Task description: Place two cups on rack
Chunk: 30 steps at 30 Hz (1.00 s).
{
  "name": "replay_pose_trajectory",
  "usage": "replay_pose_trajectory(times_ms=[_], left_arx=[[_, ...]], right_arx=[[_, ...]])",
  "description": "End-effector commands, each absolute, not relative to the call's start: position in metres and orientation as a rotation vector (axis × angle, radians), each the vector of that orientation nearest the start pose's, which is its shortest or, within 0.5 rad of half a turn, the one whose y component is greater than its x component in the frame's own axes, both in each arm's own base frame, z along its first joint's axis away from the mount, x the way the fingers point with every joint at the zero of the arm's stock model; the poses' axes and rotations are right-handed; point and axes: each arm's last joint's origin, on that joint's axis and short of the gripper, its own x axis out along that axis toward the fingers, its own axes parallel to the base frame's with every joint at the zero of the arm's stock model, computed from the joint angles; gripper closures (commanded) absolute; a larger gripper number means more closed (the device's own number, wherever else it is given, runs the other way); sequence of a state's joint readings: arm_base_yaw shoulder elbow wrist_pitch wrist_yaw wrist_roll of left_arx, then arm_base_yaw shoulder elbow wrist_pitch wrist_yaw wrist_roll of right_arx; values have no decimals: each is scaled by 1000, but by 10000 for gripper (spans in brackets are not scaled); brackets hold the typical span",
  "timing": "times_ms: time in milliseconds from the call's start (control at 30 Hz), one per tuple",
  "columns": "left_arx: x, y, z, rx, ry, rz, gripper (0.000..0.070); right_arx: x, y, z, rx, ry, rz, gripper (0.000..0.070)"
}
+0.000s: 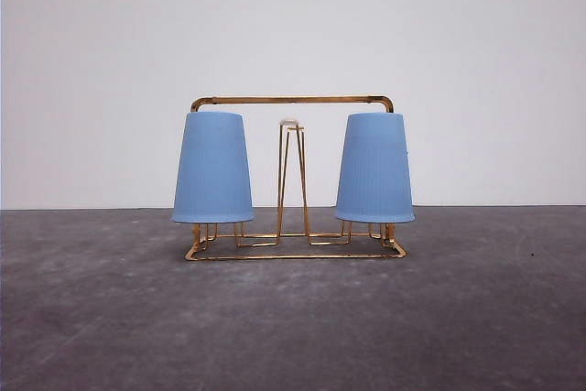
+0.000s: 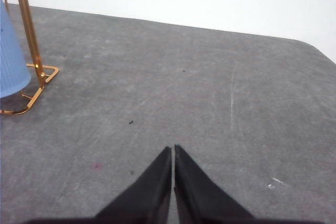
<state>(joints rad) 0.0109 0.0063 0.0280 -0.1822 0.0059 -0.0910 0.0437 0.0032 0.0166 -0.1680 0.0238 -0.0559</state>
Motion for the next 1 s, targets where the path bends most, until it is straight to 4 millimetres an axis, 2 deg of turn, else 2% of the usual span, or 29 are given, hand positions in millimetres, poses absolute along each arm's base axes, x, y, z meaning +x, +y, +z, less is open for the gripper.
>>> replay_pose_trajectory(times_ms=[0, 967], left_arx=[[96, 1, 150, -93, 177, 13, 685], [96, 1, 150, -93, 177, 13, 685]], right_arx=[[96, 3, 152, -69, 148, 20, 697], [96, 3, 152, -69, 148, 20, 697]])
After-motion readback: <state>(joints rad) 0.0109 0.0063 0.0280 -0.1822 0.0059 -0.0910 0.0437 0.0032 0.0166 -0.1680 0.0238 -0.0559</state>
